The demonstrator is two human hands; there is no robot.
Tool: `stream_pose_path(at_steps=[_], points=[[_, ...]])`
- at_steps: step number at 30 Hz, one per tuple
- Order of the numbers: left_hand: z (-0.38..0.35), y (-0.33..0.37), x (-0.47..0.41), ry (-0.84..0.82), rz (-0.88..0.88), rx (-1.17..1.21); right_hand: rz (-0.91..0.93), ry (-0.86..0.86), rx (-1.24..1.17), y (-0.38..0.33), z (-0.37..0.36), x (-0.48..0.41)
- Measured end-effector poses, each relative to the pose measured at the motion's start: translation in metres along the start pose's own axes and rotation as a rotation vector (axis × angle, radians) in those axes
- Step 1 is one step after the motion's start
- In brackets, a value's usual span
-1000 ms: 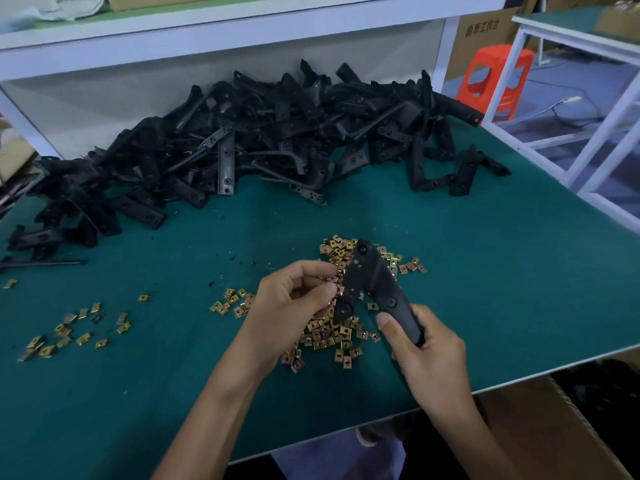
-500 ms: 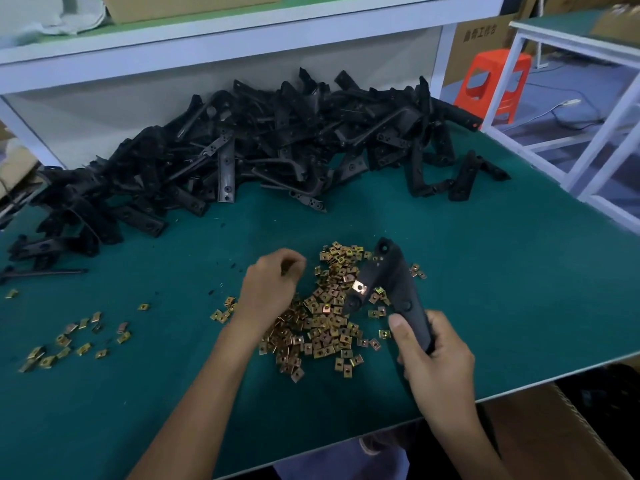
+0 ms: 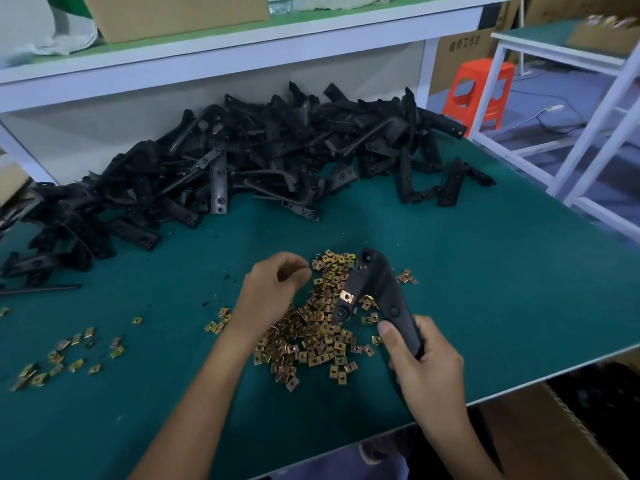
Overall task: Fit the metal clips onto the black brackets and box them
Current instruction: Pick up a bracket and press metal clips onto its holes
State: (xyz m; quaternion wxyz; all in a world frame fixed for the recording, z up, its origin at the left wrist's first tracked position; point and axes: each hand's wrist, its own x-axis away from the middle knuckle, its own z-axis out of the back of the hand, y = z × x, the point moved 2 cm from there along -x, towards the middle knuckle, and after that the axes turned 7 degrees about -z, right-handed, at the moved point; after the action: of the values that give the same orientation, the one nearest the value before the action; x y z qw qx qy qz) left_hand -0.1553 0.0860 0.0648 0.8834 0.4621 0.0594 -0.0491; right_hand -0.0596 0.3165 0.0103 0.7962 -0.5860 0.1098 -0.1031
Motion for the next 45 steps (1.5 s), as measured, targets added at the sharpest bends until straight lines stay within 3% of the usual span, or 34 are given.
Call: stream_pose_path(at_steps=[5, 10, 18, 22, 29, 38, 45], points=[[0.008, 0.024, 0.03, -0.008, -0.021, 0.318, 0.029, 0.0, 0.032, -0.002, 0.001, 0.001], [0.008, 0.04, 0.036, -0.06, -0.06, 0.413, 0.023, -0.012, 0.027, 0.0, -0.001, 0.002], [-0.014, 0.055, 0.027, -0.105, -0.122, 0.252, 0.026, -0.036, 0.045, 0.002, 0.0, 0.002], [-0.014, 0.055, 0.028, -0.094, -0.075, 0.268, 0.025, -0.042, 0.048, 0.002, 0.0, 0.001], [-0.007, 0.058, 0.031, -0.133, -0.137, 0.321, 0.012, -0.045, 0.039, 0.002, 0.0, 0.001], [0.007, 0.063, 0.02, -0.184, -0.238, 0.14, 0.014, -0.095, 0.05, -0.002, -0.002, -0.001], [-0.001, 0.072, 0.019, -0.227, -0.236, 0.168, -0.005, -0.118, 0.032, -0.001, -0.003, -0.004]])
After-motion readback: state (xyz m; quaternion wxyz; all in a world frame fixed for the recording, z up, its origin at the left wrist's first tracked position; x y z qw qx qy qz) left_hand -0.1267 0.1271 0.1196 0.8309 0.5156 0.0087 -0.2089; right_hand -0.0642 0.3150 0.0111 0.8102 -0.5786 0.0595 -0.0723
